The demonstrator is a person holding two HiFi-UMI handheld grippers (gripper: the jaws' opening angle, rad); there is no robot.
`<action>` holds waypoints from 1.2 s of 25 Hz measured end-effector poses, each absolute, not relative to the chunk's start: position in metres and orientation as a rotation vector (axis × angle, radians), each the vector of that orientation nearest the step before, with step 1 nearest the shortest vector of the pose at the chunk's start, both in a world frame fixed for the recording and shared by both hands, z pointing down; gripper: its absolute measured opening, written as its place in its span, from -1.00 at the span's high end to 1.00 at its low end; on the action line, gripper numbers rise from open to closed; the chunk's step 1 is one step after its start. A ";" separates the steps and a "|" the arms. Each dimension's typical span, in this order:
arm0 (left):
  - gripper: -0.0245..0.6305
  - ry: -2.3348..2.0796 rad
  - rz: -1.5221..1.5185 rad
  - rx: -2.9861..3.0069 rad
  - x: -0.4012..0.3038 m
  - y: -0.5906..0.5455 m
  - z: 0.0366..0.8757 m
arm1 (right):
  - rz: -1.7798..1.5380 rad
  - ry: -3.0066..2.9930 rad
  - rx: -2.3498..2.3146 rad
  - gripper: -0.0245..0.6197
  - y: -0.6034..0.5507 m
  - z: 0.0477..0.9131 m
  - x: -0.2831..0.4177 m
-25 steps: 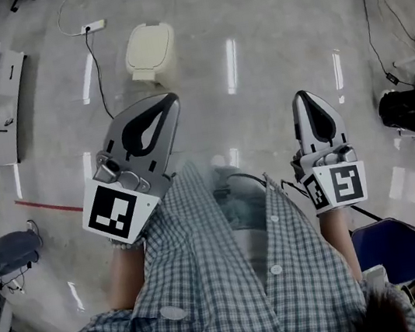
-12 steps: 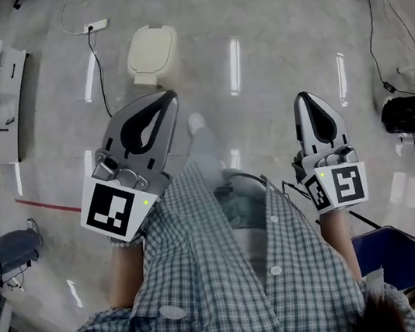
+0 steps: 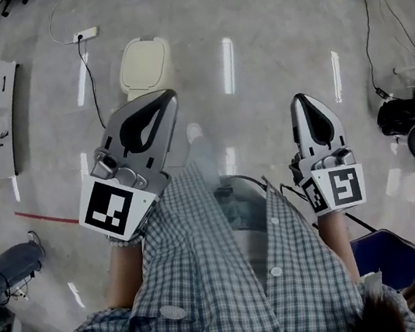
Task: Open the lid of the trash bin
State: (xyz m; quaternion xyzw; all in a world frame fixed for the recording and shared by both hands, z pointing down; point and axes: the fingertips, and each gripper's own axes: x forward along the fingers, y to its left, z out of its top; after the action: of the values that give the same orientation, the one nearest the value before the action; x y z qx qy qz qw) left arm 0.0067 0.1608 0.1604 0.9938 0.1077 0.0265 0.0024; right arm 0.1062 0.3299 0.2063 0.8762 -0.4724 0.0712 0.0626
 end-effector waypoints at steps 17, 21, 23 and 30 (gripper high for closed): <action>0.93 0.314 0.072 3.114 0.098 0.061 0.156 | 0.193 -1.438 2.632 0.87 0.229 0.197 0.199; 0.93 0.267 0.083 3.120 0.105 0.034 0.158 | 0.180 -1.471 2.609 0.87 0.198 0.195 0.213; 0.93 0.250 0.023 3.123 0.107 0.020 0.151 | 0.162 -1.493 2.590 0.87 0.181 0.192 0.215; 0.93 0.117 -0.044 3.100 0.094 -0.016 0.143 | 0.116 -1.564 2.540 0.87 0.144 0.187 0.216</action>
State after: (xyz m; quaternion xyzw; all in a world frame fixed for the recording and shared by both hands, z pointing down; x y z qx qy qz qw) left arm 0.0935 -0.0155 0.1435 0.9990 0.0376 -0.0140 0.0196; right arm 0.2156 0.1436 0.1866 0.8483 -0.5222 0.0388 0.0782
